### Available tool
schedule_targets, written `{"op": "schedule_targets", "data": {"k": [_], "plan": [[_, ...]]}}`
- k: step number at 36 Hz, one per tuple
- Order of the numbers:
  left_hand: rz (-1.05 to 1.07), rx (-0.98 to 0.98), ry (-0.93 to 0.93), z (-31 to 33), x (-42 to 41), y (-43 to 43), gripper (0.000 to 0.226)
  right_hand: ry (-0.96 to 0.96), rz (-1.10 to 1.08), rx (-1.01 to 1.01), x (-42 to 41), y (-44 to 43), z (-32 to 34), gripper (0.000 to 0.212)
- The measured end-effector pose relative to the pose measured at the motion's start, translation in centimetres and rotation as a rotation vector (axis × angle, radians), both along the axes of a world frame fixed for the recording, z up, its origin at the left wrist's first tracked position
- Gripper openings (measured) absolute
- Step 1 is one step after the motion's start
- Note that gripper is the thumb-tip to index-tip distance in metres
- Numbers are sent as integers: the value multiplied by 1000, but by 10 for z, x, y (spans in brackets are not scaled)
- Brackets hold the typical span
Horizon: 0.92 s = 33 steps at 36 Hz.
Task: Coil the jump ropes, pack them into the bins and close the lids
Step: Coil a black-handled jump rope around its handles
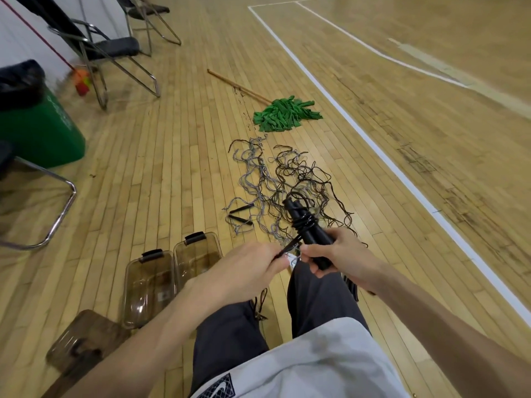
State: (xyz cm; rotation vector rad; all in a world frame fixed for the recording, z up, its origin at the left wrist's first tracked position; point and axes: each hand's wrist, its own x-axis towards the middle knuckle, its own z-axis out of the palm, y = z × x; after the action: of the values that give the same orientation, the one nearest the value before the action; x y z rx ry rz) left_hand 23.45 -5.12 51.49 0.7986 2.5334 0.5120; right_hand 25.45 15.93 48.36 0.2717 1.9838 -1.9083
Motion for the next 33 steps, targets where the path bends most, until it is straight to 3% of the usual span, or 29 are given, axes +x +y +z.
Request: {"op": "schedule_targets", "data": {"k": [10,19,27,33], "plan": [[-192,-240,273,33,-4,5,32,15,42,150,6,-6,4,17],[-397,-225,409,58,-7,10,31,-101,253,191,7,-11,18,20],[-541,-209,327,67,-12,19,24,-210,581,232,13,-9,35,10],[-506,-144,199,64,-17,22,18,-206,674,297,16,-10,41,12]]}}
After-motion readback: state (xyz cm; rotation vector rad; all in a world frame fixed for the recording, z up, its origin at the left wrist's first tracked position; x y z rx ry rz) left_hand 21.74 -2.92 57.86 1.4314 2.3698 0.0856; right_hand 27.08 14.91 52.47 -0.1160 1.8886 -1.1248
